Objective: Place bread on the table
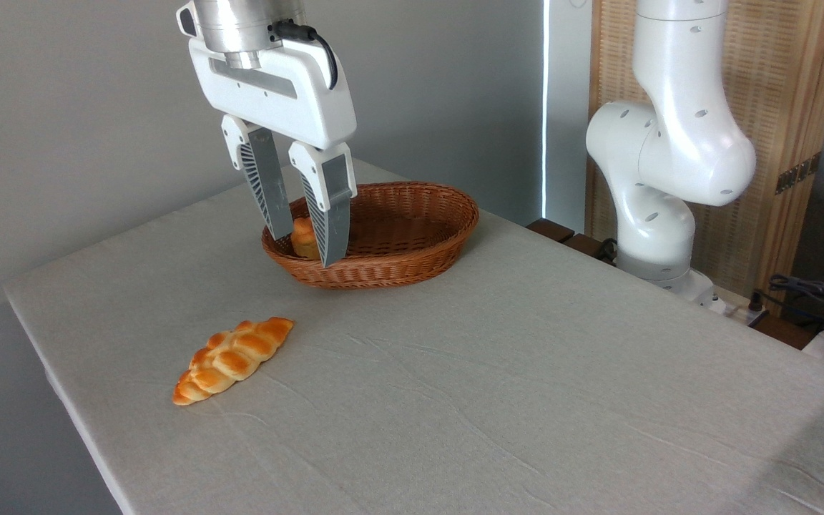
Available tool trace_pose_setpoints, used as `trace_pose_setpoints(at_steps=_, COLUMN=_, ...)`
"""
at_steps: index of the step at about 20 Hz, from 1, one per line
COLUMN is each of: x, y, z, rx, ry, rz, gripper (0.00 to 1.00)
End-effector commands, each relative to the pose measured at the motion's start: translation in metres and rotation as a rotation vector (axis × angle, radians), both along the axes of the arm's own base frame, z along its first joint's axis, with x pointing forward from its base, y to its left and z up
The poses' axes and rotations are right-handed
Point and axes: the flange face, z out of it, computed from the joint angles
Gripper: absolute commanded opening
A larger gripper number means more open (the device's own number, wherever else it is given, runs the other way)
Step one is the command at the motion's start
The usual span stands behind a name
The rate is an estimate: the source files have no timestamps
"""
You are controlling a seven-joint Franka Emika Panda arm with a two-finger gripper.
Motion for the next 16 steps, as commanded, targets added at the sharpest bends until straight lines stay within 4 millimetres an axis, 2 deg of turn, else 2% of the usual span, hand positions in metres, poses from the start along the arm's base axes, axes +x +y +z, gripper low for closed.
trace_pose_setpoints(at_steps=1, x=0.002, y=0.001, z=0.003, rx=0.007, ry=-0.007, rz=0.006, gripper=1.00)
trace_pose_setpoints(at_steps=13, x=0.002, y=-0.001, z=0.001, rx=0.006, ry=-0.001, rz=0.006, gripper=1.00)
trace_pose_setpoints(at_steps=16, x=-0.001, y=-0.015, z=-0.001, rx=0.005, ry=0.004, rz=-0.020, gripper=1.00)
